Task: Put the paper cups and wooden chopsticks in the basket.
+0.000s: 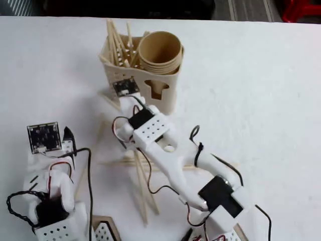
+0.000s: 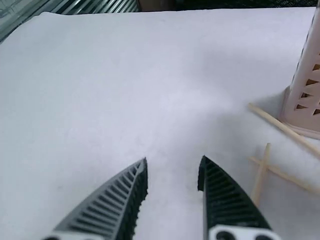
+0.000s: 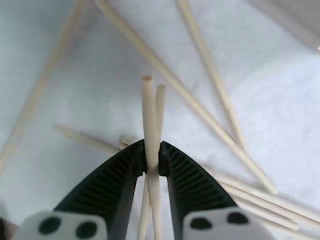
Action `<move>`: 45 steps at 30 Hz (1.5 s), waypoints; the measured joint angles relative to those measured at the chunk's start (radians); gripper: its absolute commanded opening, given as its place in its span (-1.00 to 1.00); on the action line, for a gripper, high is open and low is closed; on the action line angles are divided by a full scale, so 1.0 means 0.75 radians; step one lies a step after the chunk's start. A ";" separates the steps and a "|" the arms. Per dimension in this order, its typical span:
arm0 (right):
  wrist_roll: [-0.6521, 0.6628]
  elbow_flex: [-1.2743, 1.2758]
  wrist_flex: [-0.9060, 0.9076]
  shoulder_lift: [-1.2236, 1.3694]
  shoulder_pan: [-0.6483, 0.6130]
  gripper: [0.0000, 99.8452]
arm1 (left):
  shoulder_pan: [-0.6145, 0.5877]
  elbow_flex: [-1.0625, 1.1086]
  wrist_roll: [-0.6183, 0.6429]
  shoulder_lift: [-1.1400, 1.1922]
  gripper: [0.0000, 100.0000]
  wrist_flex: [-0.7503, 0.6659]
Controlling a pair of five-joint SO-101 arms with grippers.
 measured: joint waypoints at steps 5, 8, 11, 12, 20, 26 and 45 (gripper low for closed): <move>0.037 0.000 -0.088 0.149 0.000 -0.96 | 0.000 0.000 0.000 0.000 -0.65 0.000; 0.065 0.000 -0.139 0.235 0.002 -0.95 | 0.000 0.000 0.000 0.000 -0.65 0.000; 0.074 0.000 -0.149 0.262 0.002 -0.86 | 0.000 0.000 0.000 0.000 -0.65 0.000; 0.074 0.000 -0.149 0.264 0.002 -0.83 | 0.000 0.000 0.000 0.000 -0.65 0.000; 0.076 0.000 -0.135 0.264 -0.008 -0.82 | 0.000 0.000 0.000 0.000 -0.65 0.000; 0.076 0.000 -0.135 0.264 -0.008 -0.82 | 0.000 0.000 0.000 0.000 -0.65 0.000; 0.117 0.000 -0.051 0.176 0.002 -0.96 | 0.000 0.000 0.000 0.000 -0.65 0.000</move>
